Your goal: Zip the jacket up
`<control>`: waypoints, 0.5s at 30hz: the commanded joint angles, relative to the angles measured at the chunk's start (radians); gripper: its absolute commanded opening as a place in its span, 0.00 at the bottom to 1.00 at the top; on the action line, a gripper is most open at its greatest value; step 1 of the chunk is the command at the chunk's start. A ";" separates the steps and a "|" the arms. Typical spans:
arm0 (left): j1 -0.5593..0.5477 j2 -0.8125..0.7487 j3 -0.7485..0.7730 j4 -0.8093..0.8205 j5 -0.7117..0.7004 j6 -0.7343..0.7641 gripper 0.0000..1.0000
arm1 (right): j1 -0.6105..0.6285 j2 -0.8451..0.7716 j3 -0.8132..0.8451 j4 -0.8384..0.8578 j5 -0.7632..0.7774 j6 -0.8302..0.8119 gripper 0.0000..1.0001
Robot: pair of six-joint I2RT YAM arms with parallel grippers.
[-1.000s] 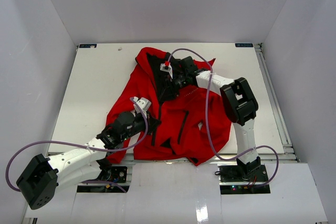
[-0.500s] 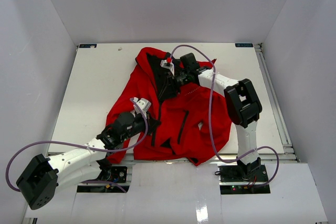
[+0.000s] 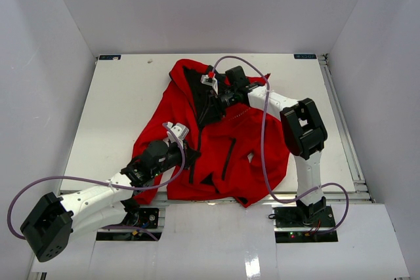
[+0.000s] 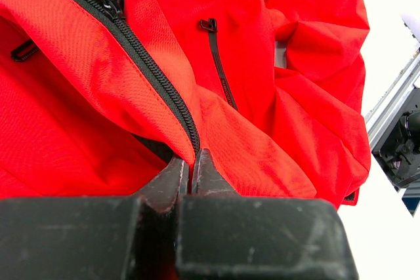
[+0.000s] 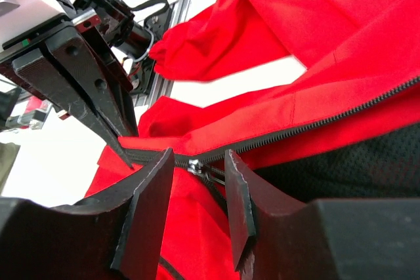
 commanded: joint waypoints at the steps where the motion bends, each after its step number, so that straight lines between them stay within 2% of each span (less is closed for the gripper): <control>1: -0.005 -0.014 -0.007 0.006 0.011 0.011 0.00 | -0.011 0.066 0.124 -0.159 0.005 -0.061 0.43; 15: -0.005 -0.006 -0.004 0.011 0.008 0.014 0.00 | -0.004 0.086 0.160 -0.388 -0.070 -0.256 0.43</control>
